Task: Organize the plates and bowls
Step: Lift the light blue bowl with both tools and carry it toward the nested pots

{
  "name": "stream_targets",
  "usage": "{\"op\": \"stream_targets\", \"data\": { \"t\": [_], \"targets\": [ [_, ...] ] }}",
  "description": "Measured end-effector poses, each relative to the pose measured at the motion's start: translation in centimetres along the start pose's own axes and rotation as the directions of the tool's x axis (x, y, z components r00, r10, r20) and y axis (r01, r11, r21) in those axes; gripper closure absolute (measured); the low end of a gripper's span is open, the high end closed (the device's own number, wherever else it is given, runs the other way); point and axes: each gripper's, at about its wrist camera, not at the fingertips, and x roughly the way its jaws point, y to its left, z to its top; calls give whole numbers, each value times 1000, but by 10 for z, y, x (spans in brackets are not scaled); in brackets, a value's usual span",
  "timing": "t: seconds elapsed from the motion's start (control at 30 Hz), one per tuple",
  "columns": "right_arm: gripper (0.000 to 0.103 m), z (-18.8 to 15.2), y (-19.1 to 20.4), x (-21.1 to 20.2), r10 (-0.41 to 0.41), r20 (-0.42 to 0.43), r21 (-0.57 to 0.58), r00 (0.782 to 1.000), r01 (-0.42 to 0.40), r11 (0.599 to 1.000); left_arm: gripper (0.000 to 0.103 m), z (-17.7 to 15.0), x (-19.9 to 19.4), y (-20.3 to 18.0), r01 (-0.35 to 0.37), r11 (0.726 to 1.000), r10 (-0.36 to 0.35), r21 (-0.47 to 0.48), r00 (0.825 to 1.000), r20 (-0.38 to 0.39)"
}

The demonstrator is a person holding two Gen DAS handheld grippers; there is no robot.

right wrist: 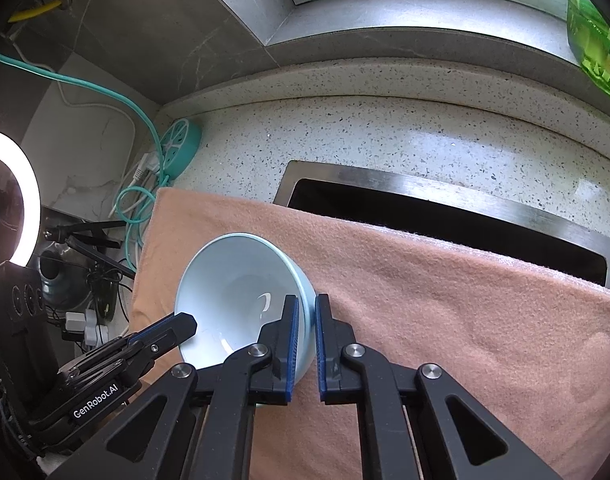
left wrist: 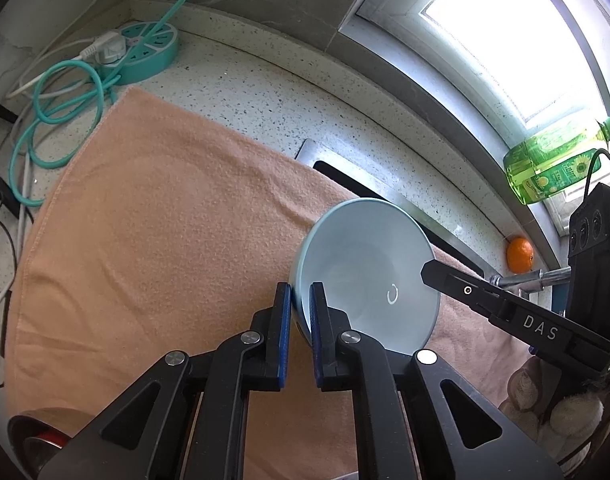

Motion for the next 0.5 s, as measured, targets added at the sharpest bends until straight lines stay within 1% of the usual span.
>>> {"op": "stream_targets", "data": {
  "t": [0.27,0.5],
  "targets": [
    [96,-3,2,-7,-1,8,-1,1000,1,1000,95,-4,-14,-1,19,1000,-19,3,1000,18],
    [96,-5,9,-21,5,29,-2,1000,-5,1000,95,-6,-30,-2,34,999,-34,10,999,41]
  ]
}}
